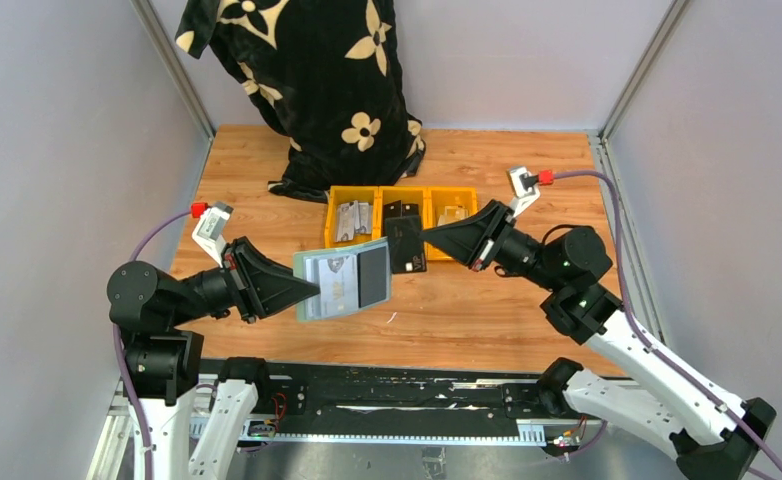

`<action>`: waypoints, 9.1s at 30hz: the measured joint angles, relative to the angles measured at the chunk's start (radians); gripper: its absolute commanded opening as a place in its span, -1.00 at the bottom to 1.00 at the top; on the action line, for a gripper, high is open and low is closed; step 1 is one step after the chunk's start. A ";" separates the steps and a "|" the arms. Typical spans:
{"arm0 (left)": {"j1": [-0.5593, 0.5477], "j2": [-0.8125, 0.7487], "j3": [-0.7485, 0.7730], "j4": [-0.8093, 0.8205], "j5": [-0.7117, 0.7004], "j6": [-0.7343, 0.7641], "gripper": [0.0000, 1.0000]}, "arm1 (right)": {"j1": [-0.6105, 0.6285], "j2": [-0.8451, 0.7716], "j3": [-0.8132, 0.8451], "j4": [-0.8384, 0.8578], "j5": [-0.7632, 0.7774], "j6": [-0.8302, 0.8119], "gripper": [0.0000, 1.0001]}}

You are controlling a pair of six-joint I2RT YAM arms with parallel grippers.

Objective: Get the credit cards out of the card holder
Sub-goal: Place the credit card in the storage box, then remove the credit card from the card holder.

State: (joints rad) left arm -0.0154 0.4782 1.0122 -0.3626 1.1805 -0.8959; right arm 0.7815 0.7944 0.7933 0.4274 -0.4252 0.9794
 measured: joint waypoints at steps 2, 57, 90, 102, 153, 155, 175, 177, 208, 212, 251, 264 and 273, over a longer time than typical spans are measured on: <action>0.000 -0.001 0.000 0.010 0.003 -0.010 -1.00 | -0.052 -0.006 0.019 -0.024 -0.005 0.003 -1.00; 0.000 -0.018 -0.001 0.126 0.046 -0.118 -1.00 | -0.318 1.022 0.507 -0.397 0.123 -0.272 -0.18; 0.000 -0.015 0.003 0.174 0.039 -0.139 -1.00 | 0.105 -0.032 -0.243 0.309 -0.113 0.008 0.62; 0.000 -0.013 0.003 0.193 0.032 -0.158 -1.00 | 0.261 0.122 -0.276 0.501 -0.003 -0.014 0.41; 0.000 0.076 0.249 -0.486 -0.030 0.929 -0.13 | 0.404 0.582 0.984 -1.133 -0.076 -0.878 -1.00; 0.000 0.102 0.247 -0.494 0.012 0.908 -0.16 | 0.417 0.620 1.019 -1.146 -0.086 -0.892 -1.00; 0.000 0.037 0.111 -0.514 0.237 0.803 -1.00 | 0.442 0.744 1.178 -1.215 -0.190 -0.945 -0.28; 0.000 0.055 0.133 -0.515 0.237 0.803 -1.00 | 0.442 0.722 1.131 -1.158 -0.196 -0.929 -0.16; 0.000 0.153 0.241 -0.482 0.025 0.634 -1.00 | 0.367 0.454 0.110 0.432 0.063 -0.147 -1.00; 0.001 0.122 0.196 -0.436 -0.015 0.584 -0.03 | 0.348 0.468 0.110 0.443 0.035 -0.121 -1.00; 0.001 -0.024 -0.069 -0.352 0.160 0.586 0.03 | 0.353 0.767 1.039 -1.168 -0.278 -0.894 -1.00; 0.001 -0.106 -0.057 -0.341 0.196 0.572 0.06 | 0.359 0.774 1.082 -1.217 -0.317 -0.925 -1.00; 0.001 -0.104 -0.077 -0.341 0.200 0.579 -0.33 | 0.359 0.774 1.082 -1.215 -0.338 -0.924 -1.00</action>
State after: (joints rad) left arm -0.0147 0.3740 0.9356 -0.7033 1.3808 -0.3164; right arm 1.1404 1.5681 1.8755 -0.7876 -0.7631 0.0559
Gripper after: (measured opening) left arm 0.410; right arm 0.039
